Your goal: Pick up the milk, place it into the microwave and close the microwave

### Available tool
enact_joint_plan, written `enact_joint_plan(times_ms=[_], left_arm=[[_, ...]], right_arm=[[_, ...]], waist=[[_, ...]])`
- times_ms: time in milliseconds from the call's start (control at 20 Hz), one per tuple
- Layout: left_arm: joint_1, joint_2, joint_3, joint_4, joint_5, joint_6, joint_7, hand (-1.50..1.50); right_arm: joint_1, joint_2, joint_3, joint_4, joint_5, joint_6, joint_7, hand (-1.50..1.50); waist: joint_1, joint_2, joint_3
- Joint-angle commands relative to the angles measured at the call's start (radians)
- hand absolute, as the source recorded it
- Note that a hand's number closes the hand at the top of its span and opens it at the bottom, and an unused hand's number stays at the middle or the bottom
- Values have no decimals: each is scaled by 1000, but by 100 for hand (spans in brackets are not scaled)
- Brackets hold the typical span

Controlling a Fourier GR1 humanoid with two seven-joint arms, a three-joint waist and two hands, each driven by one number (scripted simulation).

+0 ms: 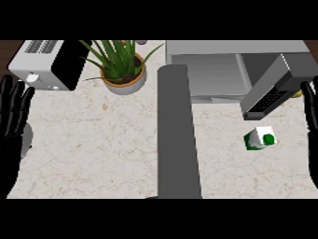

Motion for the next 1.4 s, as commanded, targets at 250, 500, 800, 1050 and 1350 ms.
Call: enact_joint_plan(times_ms=[250,500,800,1050,1350], left_arm=[[-61,-17,19,139,79,-51,-49,-150],[105,-112,-20,111,245,-21,-34,-150],[210,-97,-24,85,260,-78,-102,-150],[245,-99,-22,117,253,-108,-154,-150],[378,-96,-70,49,273,-143,-191,-150]], right_arm=[[198,-89,-99,-77,6,95,-65,-150],[239,-79,-86,-35,-80,150,0,-150],[354,-9,-67,-3,-23,166,-85,-150],[248,-22,-117,111,-16,167,-83,-150],[329,-8,-154,314,-34,259,-305,-150]], waist=[[1,4,-13],[13,3,-14],[15,3,-13],[17,4,-13],[19,4,-13]])
